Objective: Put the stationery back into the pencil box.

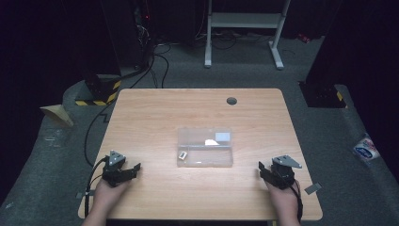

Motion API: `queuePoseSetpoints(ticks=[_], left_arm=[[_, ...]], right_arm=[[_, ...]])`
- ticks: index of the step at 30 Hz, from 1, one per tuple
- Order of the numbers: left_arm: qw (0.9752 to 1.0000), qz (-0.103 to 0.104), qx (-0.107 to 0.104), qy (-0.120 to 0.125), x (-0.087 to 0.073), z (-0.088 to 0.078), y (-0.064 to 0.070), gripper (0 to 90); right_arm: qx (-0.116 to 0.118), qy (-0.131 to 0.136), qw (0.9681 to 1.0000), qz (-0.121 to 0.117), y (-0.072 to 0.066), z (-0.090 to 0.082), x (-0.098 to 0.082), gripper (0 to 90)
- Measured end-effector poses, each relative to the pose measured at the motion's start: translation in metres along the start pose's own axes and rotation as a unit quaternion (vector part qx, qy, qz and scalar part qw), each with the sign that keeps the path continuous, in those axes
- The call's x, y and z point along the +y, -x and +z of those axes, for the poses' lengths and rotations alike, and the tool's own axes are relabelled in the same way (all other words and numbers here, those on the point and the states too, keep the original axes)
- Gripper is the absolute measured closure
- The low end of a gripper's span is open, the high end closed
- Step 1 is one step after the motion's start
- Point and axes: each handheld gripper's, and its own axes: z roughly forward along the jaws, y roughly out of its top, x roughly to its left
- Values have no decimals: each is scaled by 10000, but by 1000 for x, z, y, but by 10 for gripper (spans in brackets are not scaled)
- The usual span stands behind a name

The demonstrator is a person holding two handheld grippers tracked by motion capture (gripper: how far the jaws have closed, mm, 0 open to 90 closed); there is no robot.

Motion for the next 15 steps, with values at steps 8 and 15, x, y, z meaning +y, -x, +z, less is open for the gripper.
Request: queuePoseSetpoints(ticks=[8, 15], left_arm=[[10000, -58, 15, 13, -1, -1, 1, 275], [9999, -44, 90, 32, -2, -2, 4, 275]], right_arm=[[-146, -287, 9991, 261, 7, 6, -4, 376], [-160, -294, 9990, 280, 7, 6, -4, 363]])
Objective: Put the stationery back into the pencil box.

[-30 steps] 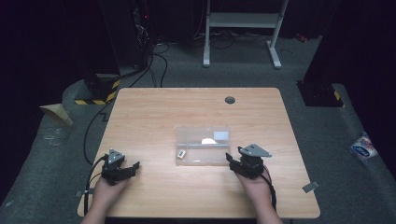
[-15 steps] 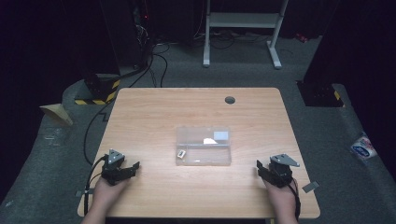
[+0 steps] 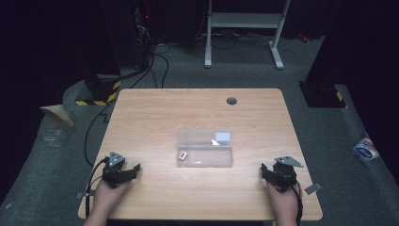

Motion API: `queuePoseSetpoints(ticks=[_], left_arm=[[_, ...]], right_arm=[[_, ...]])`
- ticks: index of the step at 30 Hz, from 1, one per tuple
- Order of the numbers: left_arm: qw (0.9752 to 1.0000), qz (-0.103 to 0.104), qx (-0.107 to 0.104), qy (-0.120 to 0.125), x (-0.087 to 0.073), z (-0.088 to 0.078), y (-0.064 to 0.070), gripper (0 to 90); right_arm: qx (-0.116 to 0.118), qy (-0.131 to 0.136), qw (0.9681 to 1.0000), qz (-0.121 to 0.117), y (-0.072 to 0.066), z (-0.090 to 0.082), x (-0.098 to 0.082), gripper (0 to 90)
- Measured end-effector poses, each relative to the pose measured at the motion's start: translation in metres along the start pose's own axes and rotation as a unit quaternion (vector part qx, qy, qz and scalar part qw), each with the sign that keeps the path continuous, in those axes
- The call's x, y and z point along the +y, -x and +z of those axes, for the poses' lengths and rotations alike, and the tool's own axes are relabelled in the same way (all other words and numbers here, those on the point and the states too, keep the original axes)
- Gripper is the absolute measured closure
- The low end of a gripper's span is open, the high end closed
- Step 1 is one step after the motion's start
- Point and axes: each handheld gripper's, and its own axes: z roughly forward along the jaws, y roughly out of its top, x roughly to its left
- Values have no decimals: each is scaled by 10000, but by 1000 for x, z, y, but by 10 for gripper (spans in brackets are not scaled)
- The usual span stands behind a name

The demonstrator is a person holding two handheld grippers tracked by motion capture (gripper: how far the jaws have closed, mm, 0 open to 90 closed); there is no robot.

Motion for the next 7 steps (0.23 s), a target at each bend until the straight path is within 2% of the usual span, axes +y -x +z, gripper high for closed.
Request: queuePoseSetpoints(ticks=[7], left_arm=[[10000, 38, 28, -1, -1, -2, 1, 275]], right_arm=[[4, -1, 10000, -15, 0, 0, 0, 355]])
